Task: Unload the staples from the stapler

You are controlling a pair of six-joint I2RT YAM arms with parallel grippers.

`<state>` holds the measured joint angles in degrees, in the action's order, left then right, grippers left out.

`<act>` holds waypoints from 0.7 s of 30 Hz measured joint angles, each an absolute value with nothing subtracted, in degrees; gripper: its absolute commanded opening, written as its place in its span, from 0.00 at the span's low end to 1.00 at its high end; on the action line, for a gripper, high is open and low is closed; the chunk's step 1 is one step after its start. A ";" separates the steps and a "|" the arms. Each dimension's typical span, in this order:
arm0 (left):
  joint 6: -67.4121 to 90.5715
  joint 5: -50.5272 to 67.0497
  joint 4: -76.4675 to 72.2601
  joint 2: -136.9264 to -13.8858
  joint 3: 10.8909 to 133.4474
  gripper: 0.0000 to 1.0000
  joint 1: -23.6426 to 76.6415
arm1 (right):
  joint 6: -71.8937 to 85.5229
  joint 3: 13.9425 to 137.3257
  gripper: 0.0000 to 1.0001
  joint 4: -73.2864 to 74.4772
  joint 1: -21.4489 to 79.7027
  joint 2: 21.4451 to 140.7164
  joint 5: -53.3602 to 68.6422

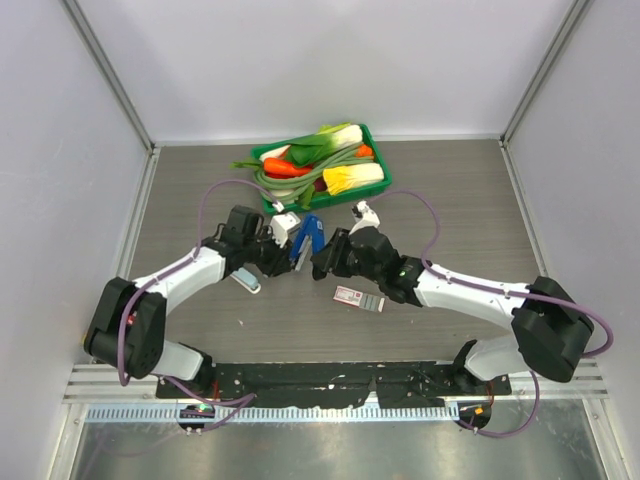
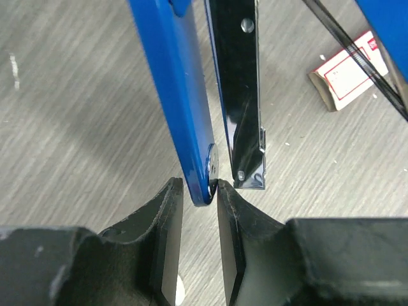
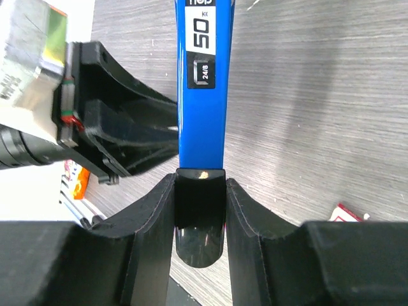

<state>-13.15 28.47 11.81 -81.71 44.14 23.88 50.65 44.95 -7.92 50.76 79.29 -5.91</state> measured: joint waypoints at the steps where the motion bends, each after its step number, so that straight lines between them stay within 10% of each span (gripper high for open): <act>1: -13.47 27.66 11.38 -81.34 43.92 0.31 23.88 | 50.52 44.53 0.01 -7.68 50.78 78.81 -5.78; 13: -21.30 17.34 5.85 -78.02 42.87 0.31 26.57 | 42.04 42.68 0.01 1.58 50.52 74.94 -3.07; 21: -21.12 18.33 10.57 -78.02 43.38 0.83 27.38 | 39.42 42.41 0.01 3.99 50.54 72.69 -3.84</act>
<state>-21.12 18.33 10.57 -78.02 43.38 27.38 39.42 42.41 3.99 50.54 72.69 -3.84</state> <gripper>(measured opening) 0.673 0.384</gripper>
